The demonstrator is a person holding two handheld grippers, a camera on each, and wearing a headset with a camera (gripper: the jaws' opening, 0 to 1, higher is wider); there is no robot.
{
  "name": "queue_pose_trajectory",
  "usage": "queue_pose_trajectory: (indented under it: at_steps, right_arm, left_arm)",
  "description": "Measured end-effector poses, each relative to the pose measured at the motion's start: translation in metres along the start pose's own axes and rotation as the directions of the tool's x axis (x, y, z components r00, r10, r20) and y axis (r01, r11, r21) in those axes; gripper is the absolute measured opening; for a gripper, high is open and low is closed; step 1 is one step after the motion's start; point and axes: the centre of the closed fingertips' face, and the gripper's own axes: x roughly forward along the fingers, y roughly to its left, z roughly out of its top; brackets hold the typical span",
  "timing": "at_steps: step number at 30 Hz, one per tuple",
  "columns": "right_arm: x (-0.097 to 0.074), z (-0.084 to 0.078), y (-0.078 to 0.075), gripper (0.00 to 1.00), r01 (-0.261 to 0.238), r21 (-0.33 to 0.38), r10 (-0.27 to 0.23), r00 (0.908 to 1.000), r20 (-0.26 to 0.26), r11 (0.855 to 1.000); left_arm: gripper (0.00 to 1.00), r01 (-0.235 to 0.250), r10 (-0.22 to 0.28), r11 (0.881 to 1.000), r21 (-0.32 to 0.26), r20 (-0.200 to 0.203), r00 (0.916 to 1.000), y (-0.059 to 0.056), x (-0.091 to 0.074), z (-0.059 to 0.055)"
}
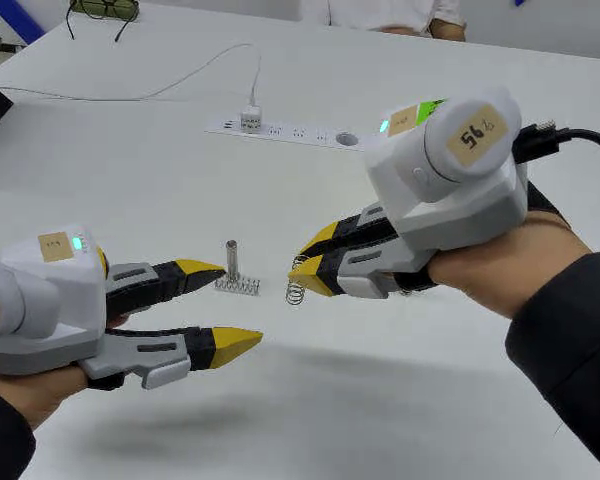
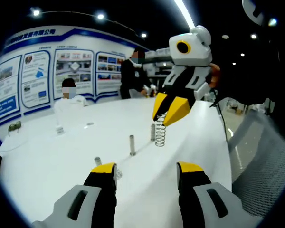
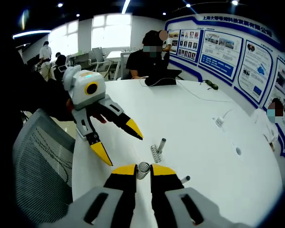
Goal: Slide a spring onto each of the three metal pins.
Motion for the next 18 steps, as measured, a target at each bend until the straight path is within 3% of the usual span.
queue_pose_trajectory:
  at_steps: [8,18]
  right_arm:
    - [-0.011,0.004,-0.022,0.12,0.05,0.019,-0.05,0.9987,0.012,0.999]
    - [-0.02,0.003,-0.059,0.12,0.133,0.059,-0.134,0.9908,0.019,0.989]
  left_arm:
    - [0.61,-0.042,0.042,0.999,-0.014,0.001,0.9991,0.008,-0.007,-0.002]
    - [0.7,-0.061,0.061,0.998,-0.028,0.004,0.9981,0.008,-0.008,-0.005]
